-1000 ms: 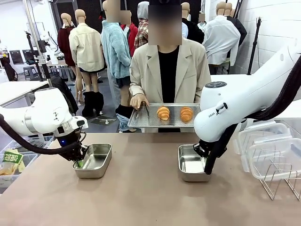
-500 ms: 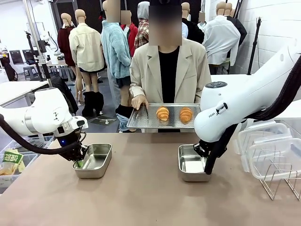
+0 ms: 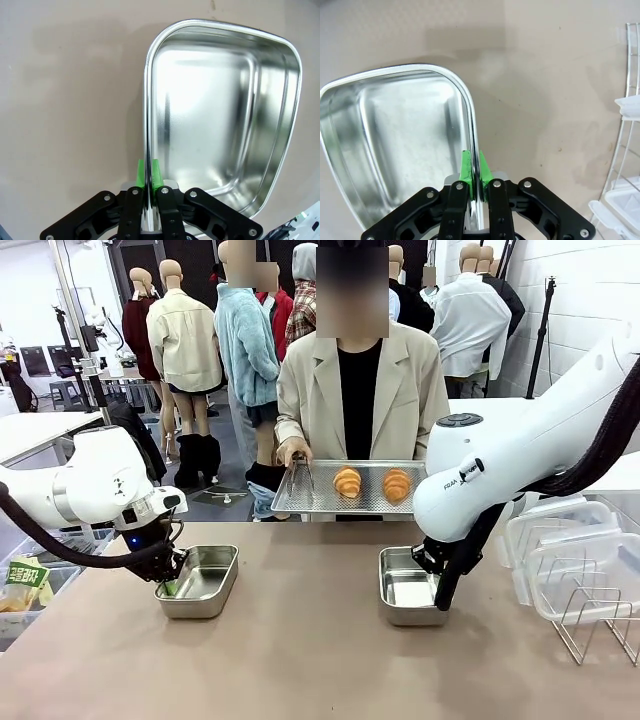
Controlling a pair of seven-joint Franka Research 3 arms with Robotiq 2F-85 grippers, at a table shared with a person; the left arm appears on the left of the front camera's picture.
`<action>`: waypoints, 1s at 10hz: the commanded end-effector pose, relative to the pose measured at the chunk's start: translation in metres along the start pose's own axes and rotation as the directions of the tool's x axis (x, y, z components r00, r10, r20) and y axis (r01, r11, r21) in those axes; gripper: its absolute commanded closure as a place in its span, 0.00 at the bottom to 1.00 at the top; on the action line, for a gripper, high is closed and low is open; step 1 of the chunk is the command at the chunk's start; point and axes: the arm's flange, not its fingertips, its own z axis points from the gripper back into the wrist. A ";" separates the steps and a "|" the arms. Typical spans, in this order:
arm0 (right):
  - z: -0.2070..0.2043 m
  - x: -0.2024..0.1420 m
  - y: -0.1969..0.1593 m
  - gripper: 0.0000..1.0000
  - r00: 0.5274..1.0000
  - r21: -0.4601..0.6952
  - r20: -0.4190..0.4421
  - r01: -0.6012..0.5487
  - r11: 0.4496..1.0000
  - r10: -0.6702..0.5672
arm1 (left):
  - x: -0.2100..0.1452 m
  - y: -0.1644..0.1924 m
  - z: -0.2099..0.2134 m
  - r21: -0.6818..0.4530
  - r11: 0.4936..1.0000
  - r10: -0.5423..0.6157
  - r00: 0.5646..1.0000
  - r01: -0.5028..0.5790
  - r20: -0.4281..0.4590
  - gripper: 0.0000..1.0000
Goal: Place the bread in airtight containers.
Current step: Once an object is inside an Airtight Container , place the container in the center of the table.
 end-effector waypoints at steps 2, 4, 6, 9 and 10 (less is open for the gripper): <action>0.053 -0.008 -0.022 1.00 0.999 0.030 0.016 0.048 0.998 -0.049 | -0.018 -0.055 0.061 0.039 0.999 -0.005 1.000 0.004 0.021 1.00; 0.095 0.000 -0.026 1.00 1.000 0.058 0.001 0.029 0.998 -0.029 | -0.019 -0.079 0.102 0.106 0.994 0.018 0.998 -0.024 0.057 1.00; 0.113 0.005 -0.021 1.00 0.999 0.056 -0.041 0.004 0.998 -0.002 | -0.016 -0.096 0.117 0.104 0.993 0.057 0.998 -0.059 0.022 1.00; 0.113 -0.003 -0.023 1.00 1.000 0.042 -0.004 0.019 0.999 -0.019 | -0.027 -0.092 0.118 0.093 0.995 0.016 0.999 -0.020 0.040 1.00; 0.113 -0.003 -0.023 1.00 1.000 0.042 -0.004 0.019 0.999 -0.019 | -0.027 -0.092 0.118 0.093 0.995 0.016 0.999 -0.020 0.040 1.00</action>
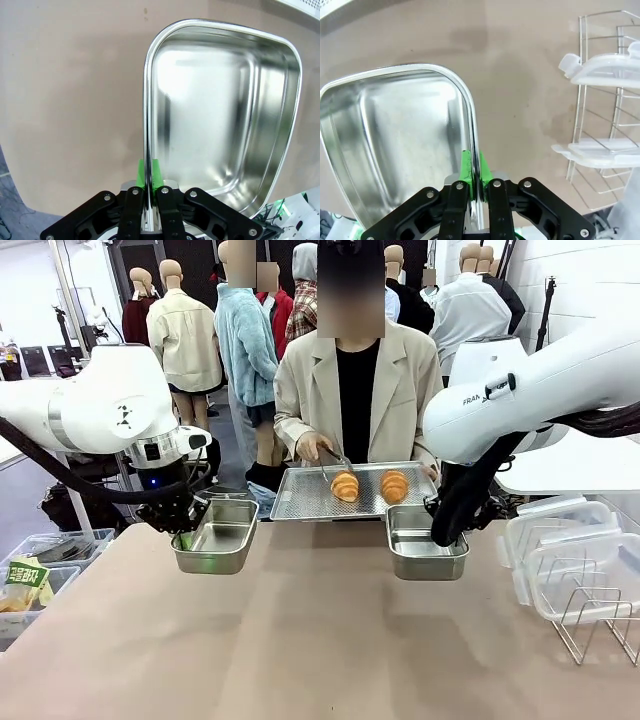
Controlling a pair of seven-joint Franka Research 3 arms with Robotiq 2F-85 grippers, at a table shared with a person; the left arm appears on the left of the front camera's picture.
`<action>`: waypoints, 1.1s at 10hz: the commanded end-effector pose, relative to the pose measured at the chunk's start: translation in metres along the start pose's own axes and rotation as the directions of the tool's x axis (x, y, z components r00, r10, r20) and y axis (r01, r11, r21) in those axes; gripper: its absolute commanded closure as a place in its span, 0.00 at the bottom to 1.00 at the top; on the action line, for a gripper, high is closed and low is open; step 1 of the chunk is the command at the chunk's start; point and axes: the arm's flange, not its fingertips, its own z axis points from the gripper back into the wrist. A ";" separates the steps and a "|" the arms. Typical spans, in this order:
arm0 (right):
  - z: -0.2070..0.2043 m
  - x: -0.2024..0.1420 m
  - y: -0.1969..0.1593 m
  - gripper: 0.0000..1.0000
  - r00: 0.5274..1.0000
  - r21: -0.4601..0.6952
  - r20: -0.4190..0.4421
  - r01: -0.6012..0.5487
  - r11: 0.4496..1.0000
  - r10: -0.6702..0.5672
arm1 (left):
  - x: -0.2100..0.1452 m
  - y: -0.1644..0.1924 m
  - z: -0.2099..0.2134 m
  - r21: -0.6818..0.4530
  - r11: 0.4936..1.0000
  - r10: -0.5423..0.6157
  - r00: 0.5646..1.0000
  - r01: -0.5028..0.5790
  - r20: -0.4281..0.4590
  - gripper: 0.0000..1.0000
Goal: Place the bread in airtight containers.
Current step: Once an object is inside an Airtight Container , place the container in the center of the table.
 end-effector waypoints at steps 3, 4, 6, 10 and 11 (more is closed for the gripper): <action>0.000 -0.003 -0.001 1.00 1.000 0.002 0.020 0.014 1.000 -0.014 | -0.001 0.002 0.001 -0.001 1.000 -0.020 1.000 0.020 0.012 1.00; 0.000 -0.003 -0.001 1.00 1.000 0.002 0.020 0.014 1.000 -0.014 | -0.001 0.002 0.001 -0.001 1.000 -0.020 1.000 0.020 0.012 1.00; 0.000 -0.003 -0.001 1.00 1.000 0.002 0.020 0.014 1.000 -0.014 | -0.001 0.002 0.001 -0.001 1.000 -0.020 1.000 0.020 0.012 1.00; 0.000 -0.003 -0.001 1.00 1.000 0.002 0.020 0.014 1.000 -0.014 | -0.001 0.002 0.001 -0.001 1.000 -0.020 1.000 0.020 0.012 1.00; 0.000 -0.003 -0.001 1.00 1.000 0.002 0.020 0.014 1.000 -0.014 | -0.001 0.002 0.001 -0.001 1.000 -0.020 1.000 0.020 0.012 1.00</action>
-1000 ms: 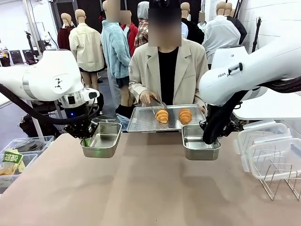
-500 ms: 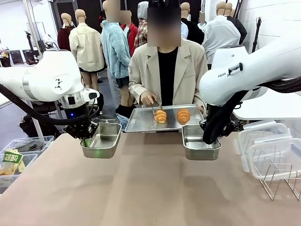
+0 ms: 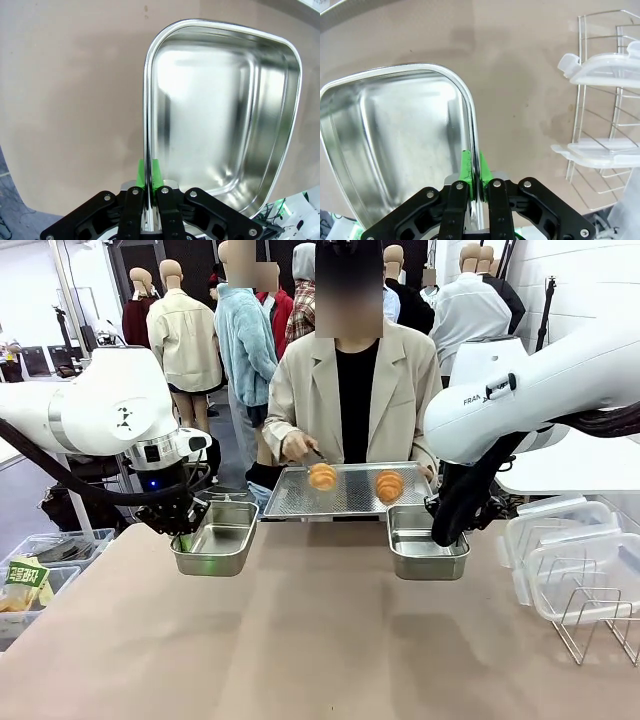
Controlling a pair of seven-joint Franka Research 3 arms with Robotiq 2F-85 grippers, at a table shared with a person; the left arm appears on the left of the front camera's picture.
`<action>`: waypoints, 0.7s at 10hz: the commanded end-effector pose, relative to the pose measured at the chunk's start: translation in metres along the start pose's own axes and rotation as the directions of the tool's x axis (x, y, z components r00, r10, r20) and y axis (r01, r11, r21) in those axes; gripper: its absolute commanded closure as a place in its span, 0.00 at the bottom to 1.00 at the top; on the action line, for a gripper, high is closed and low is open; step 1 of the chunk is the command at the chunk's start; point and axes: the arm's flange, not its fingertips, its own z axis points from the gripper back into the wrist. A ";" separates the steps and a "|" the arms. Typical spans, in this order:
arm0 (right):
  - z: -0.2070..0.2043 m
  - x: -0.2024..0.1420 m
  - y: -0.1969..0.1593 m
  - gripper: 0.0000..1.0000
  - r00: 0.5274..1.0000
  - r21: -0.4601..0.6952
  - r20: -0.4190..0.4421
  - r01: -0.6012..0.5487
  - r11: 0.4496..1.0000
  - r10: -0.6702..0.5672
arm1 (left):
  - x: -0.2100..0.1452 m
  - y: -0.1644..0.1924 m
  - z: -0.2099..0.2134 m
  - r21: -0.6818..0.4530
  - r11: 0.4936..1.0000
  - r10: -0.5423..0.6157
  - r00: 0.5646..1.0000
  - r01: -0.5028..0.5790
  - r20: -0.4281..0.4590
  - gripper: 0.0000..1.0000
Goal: Place the bread in airtight containers.
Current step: Once an object is inside an Airtight Container , place the container in the center of the table.
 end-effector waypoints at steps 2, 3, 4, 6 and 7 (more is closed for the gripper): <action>0.000 -0.003 0.000 1.00 1.000 0.003 0.019 0.013 1.000 -0.013 | 0.000 0.002 0.002 -0.002 1.000 -0.018 1.000 0.018 0.016 1.00; 0.000 -0.003 0.000 1.00 1.000 0.003 0.019 0.013 1.000 -0.013 | 0.000 0.002 0.002 -0.002 1.000 -0.018 1.000 0.018 0.016 1.00; 0.000 -0.003 0.000 1.00 1.000 0.003 0.019 0.013 1.000 -0.013 | 0.000 0.002 0.002 -0.002 1.000 -0.018 1.000 0.018 0.016 1.00; 0.000 -0.003 0.000 1.00 1.000 0.003 0.019 0.013 1.000 -0.013 | 0.000 0.002 0.002 -0.002 1.000 -0.018 1.000 0.018 0.016 1.00; 0.000 -0.003 0.000 1.00 1.000 0.003 0.019 0.013 1.000 -0.013 | 0.000 0.002 0.002 -0.002 1.000 -0.018 1.000 0.018 0.016 1.00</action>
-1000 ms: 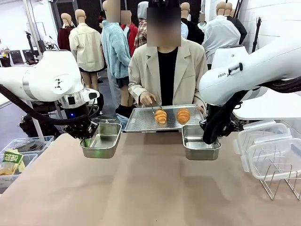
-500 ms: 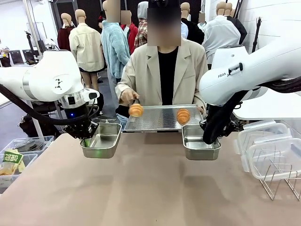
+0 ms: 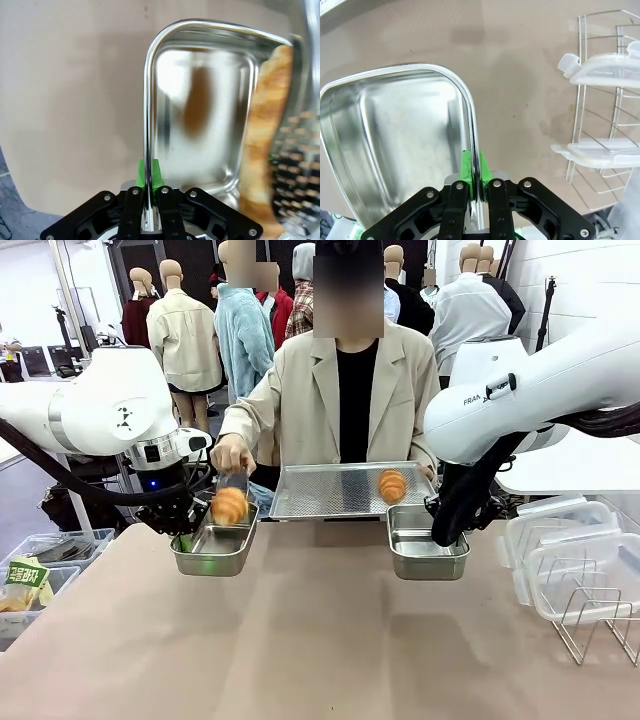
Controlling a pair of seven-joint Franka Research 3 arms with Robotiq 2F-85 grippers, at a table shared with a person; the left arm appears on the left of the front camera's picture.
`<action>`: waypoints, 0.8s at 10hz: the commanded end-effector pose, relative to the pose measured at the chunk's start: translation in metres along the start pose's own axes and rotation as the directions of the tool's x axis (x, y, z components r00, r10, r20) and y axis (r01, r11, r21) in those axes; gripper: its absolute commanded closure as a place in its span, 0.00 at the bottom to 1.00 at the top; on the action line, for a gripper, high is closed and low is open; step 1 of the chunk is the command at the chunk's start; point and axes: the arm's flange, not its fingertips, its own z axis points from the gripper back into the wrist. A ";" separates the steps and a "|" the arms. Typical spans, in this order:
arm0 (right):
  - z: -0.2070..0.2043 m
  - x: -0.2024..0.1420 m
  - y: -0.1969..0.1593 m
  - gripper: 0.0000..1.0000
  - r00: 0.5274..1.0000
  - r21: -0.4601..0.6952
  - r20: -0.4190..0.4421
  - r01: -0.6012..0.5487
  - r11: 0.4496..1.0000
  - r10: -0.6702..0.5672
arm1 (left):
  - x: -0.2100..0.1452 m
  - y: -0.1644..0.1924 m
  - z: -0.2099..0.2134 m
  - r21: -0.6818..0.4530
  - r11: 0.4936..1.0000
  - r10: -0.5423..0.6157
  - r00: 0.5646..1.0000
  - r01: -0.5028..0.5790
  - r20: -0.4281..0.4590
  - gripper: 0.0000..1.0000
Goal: Place the bread in airtight containers.
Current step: Once an object is inside an Airtight Container , place the container in the center of the table.
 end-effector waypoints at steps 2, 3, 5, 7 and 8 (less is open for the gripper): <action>0.000 -0.003 0.000 1.00 1.000 0.003 0.019 0.013 1.000 -0.013 | 0.000 0.002 0.002 -0.002 1.000 -0.018 1.000 0.018 0.016 1.00; 0.000 -0.003 0.000 1.00 1.000 0.003 0.019 0.013 1.000 -0.013 | 0.000 0.002 0.002 -0.002 1.000 -0.018 1.000 0.018 0.016 1.00; 0.000 -0.003 0.000 1.00 1.000 0.003 0.019 0.013 1.000 -0.013 | 0.000 0.002 0.002 -0.002 1.000 -0.018 1.000 0.018 0.016 1.00; 0.000 -0.003 0.000 1.00 1.000 0.003 0.019 0.013 1.000 -0.013 | 0.000 0.002 0.002 -0.002 1.000 -0.018 1.000 0.018 0.016 1.00; 0.000 -0.003 0.000 1.00 1.000 0.003 0.019 0.013 1.000 -0.013 | 0.000 0.002 0.002 -0.002 1.000 -0.018 1.000 0.018 0.016 1.00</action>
